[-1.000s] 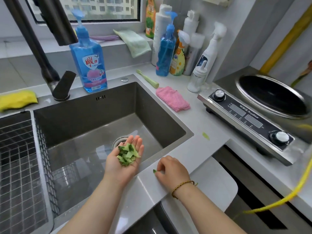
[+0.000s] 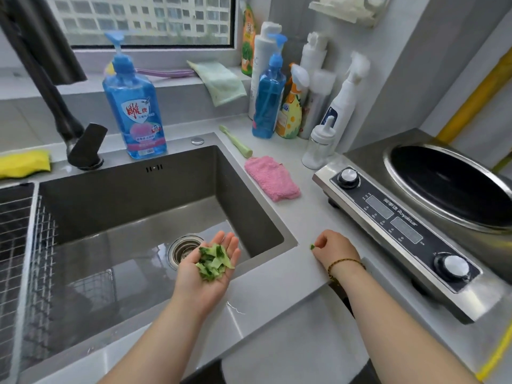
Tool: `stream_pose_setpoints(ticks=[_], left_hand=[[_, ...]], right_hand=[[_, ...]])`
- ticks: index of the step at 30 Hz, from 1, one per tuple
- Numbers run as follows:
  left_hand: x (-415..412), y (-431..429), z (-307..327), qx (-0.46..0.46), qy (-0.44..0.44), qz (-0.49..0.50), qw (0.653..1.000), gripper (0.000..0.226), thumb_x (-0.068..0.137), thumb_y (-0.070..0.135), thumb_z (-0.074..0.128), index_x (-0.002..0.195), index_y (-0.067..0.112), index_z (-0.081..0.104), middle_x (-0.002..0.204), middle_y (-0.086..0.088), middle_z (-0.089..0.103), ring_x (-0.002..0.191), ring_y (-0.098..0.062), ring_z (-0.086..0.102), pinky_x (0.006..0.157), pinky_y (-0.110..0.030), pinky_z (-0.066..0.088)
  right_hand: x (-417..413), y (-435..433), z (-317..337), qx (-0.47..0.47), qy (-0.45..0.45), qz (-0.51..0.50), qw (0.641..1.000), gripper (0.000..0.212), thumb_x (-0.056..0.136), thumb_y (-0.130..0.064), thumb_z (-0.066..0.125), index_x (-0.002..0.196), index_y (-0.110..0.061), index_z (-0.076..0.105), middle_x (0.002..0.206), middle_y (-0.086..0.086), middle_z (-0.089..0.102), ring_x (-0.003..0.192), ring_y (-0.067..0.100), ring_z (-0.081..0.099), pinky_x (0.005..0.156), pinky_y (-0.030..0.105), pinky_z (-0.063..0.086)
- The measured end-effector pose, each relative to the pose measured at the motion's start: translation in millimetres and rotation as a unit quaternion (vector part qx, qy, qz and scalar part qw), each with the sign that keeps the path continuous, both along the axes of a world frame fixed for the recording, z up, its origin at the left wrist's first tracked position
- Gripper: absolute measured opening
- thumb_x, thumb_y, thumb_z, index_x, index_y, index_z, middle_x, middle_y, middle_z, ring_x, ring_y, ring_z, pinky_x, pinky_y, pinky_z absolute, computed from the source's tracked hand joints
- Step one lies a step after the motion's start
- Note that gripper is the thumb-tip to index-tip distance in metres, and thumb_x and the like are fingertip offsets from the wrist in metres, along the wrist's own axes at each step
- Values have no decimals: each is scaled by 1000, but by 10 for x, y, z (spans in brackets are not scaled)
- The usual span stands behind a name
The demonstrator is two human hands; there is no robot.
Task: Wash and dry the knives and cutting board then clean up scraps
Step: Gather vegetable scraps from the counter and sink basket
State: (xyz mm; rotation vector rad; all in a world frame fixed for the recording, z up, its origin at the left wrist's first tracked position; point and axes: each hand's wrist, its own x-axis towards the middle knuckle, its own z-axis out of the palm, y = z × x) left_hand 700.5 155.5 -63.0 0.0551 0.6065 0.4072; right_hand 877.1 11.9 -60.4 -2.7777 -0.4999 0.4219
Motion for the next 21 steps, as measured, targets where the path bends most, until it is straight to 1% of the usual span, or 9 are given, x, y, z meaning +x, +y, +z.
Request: stream_pose_setpoints(ticks=[1,3,4,6,7,11,16,19,21], left_hand=[[7,-36,44,13,-16,-1,1000,15,70,3,58,84,2,63,68,-14,70,56,-23,69,48,-34,56],[38,-72,29,15,-32,-1,999,42,36,0,81,76,-1,70,70,-16,71,57,-25,70,47,-36,56],[49,-84,36,20,-28,-5,999,38,40,2,82,76,-1,69,69,-16,71,57,-25,70,47,-36,56],[82,-98,36,3,-10,1,1000,15,82,11,51,83,1,62,66,-15,70,54,-24,69,47,-34,55],[121,-90,-11,-9,-6,4,1000,28,92,14,35,84,2,60,65,-14,70,53,-23,69,46,-34,55],[184,-136,18,-1,-10,-10,1000,37,97,18,26,85,2,58,63,-14,69,52,-23,68,46,-34,54],[170,-112,80,-4,-11,-16,1000,38,98,19,27,85,3,59,62,-13,69,52,-20,68,42,-28,54],[132,-97,75,-19,-11,-1,1000,38,99,18,26,86,2,58,65,-15,69,66,-24,67,42,-28,54],[101,-101,95,-27,-16,-4,999,38,99,17,26,85,2,58,64,-16,69,61,-25,68,40,-29,53]], right_hand=[[-18,-14,5,18,0,-1,1000,12,88,-17,52,78,-22,48,107,2,62,103,23,56,82,27,42],[-79,-5,32,85,13,6,996,18,87,-17,57,72,-23,48,93,-2,62,94,22,57,80,26,42],[-135,24,81,134,14,26,991,25,85,-16,60,66,-26,47,82,-7,60,85,19,56,77,25,41],[-340,133,238,228,17,84,970,34,81,-13,65,58,-31,46,66,-16,52,62,4,49,66,20,39],[-455,206,290,259,17,118,959,34,79,-12,67,57,-30,48,63,-18,50,56,3,47,60,14,37],[-923,495,289,349,-35,233,907,6,71,-22,63,65,-22,63,66,-8,60,65,0,52,58,13,38],[-1053,652,148,304,-224,280,882,22,65,-30,46,61,-24,66,62,-9,64,54,7,51,50,17,39],[-1068,656,109,275,-236,296,884,25,67,-32,45,64,-25,69,67,-11,66,52,14,58,50,17,39],[-1061,653,100,288,-211,299,885,25,69,-29,46,67,-21,70,69,-8,67,54,16,59,54,19,40]])
